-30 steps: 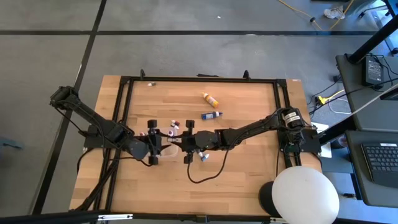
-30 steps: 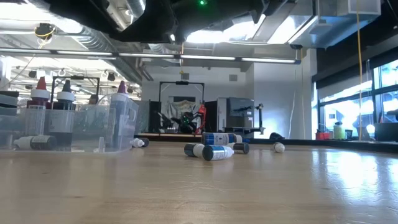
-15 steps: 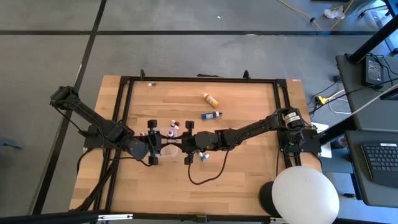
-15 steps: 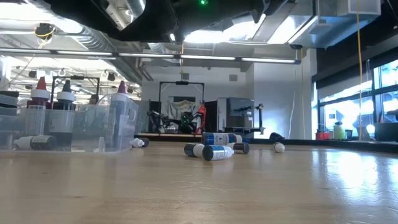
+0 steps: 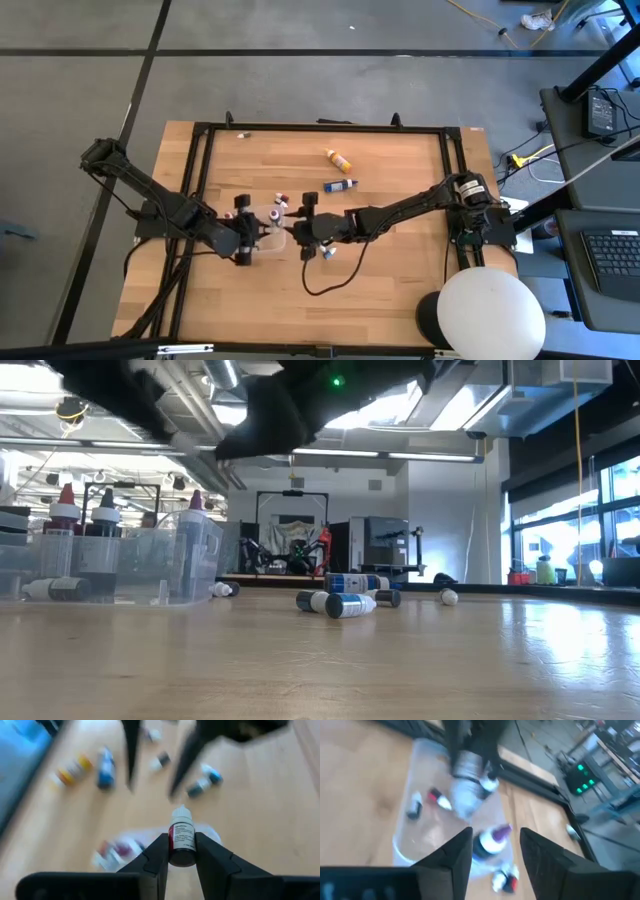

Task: Pick & Place food coloring
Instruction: Put the bottom small red food coloring bottle into the transparent bin

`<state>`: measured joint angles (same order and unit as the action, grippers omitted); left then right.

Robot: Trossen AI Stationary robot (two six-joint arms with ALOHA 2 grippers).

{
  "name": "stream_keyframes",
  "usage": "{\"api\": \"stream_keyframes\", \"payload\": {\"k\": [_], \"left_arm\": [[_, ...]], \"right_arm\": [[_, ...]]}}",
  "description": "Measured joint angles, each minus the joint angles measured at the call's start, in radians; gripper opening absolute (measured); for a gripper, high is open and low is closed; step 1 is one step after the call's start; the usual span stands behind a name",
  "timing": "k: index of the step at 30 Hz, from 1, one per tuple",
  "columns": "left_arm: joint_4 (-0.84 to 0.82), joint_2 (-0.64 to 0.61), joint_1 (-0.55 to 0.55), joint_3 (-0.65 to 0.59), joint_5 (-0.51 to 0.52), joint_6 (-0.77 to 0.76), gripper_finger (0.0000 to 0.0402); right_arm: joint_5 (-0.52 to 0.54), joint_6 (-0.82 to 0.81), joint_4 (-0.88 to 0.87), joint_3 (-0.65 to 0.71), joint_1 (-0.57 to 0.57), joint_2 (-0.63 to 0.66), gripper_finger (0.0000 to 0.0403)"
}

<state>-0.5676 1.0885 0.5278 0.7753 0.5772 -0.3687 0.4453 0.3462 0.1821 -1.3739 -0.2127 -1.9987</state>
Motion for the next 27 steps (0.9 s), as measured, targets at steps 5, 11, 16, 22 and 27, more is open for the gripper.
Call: {"api": "stream_keyframes", "payload": {"k": [5,11,16,22,27], "left_arm": [[-0.106,0.020,0.001,0.000,-0.081,-0.190,0.0079],[-0.122,0.111,0.001,0.000,-0.141,-0.231,0.0084],[-0.122,0.195,0.001,0.000,-0.153,-0.237,0.0085],[-0.113,0.274,0.001,0.000,-0.162,-0.239,0.0085],[-0.109,0.315,0.001,0.000,-0.162,-0.239,0.0086]], "right_arm": [[0.016,-0.008,-0.048,0.000,0.001,0.000,0.0171],[0.017,-0.028,-0.054,0.004,0.014,0.000,0.0171],[0.017,-0.029,-0.055,0.004,0.016,0.000,0.0171],[0.017,-0.030,-0.070,0.004,0.015,0.000,0.0171],[0.016,-0.032,-0.116,0.004,0.015,0.000,0.0171]]}}
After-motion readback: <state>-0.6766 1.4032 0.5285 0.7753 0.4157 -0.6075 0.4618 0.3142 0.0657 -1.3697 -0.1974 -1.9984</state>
